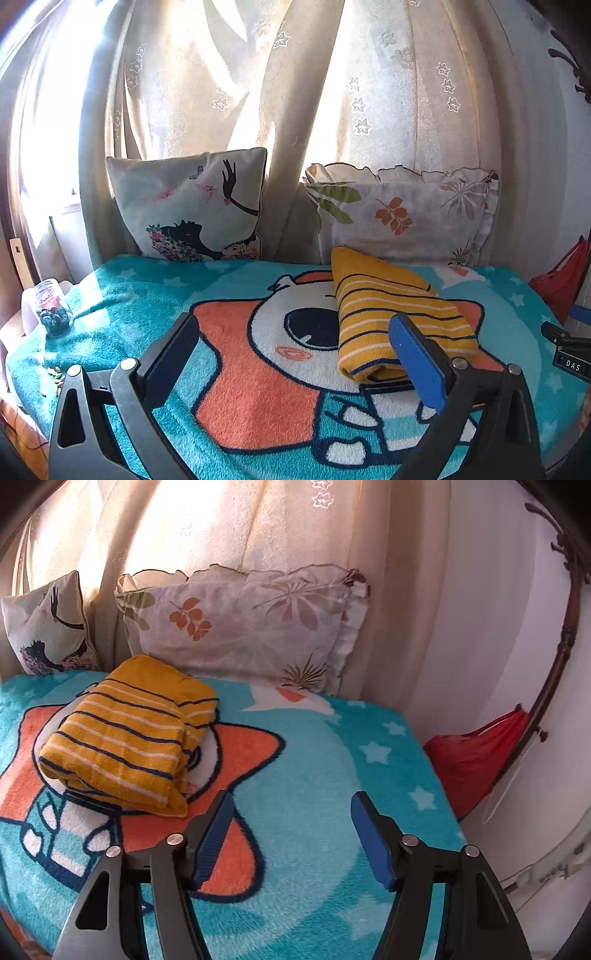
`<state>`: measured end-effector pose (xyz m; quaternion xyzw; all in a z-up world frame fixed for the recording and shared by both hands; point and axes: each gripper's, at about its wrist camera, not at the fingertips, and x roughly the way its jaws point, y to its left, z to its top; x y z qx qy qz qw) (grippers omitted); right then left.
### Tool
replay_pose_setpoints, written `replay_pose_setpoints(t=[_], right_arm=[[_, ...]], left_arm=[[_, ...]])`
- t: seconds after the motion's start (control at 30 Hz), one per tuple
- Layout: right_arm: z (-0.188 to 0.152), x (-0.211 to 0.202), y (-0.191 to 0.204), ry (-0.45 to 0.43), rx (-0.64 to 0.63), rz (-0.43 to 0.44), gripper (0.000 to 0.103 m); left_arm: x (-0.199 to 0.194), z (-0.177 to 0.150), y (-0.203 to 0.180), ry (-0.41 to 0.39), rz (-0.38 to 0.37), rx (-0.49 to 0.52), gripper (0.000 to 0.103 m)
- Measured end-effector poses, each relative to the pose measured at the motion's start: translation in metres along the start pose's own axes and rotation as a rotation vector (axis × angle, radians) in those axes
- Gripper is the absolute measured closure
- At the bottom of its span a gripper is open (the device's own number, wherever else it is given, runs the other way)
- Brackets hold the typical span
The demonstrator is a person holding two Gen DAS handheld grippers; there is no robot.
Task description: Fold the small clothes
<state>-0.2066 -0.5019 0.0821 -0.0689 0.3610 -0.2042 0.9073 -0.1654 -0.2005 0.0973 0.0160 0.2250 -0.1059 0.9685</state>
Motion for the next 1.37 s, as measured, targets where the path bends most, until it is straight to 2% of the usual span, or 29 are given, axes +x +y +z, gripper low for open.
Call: replay_pose_setpoints(t=[0.07,0.13,0.27,0.37,0.53,0.87,1.17,1.37], right_arm=[[-0.006,-0.013,0.005,-0.023,-0.012,0.001,0.026],[-0.014,-0.025,0.016,-0.037,-0.031,0.04,0.026],[-0.025,-0.038,0.047,-0.068,-0.094,0.09,0.024],[-0.029,-0.043,0.066,-0.077,-0.121,0.125,0.024],[-0.037,-0.046,0.076,-0.063,-0.083,0.177,0.022],[-0.047,-0.035,0.069,-0.003,0.009,0.183,0.02],[-0.041,-0.021,0.079,0.027,0.037,0.221,0.019],[-0.031,-0.009,0.095,0.053,0.032,0.253,0.019]], left_arm=[[-0.009,-0.004,-0.005,-0.005,0.025,0.034,0.001],[-0.017,-0.008,-0.012,-0.009,0.059,0.074,0.001],[-0.027,-0.018,-0.017,0.005,0.068,0.106,0.0],[-0.025,-0.025,-0.018,0.047,0.047,0.107,0.0],[-0.021,-0.033,-0.023,0.112,0.006,0.103,0.0],[-0.004,-0.047,-0.022,0.207,-0.081,0.073,0.0],[0.025,-0.06,-0.013,0.301,-0.102,0.031,0.0],[0.04,-0.065,-0.007,0.335,-0.1,0.013,0.0]])
